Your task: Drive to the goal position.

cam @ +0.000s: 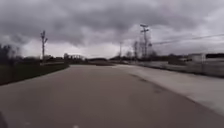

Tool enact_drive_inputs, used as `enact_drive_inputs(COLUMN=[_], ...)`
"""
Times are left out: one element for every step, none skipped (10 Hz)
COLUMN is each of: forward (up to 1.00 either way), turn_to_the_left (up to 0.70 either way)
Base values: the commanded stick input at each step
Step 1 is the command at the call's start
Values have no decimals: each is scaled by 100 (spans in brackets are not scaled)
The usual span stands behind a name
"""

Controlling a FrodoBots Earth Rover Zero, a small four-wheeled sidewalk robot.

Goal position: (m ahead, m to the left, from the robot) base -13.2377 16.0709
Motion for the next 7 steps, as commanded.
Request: enact_drive_inputs(forward=[100,63,15,0,0,0,0], turn_to_the_left=[0,0,0,0,0,0,0])
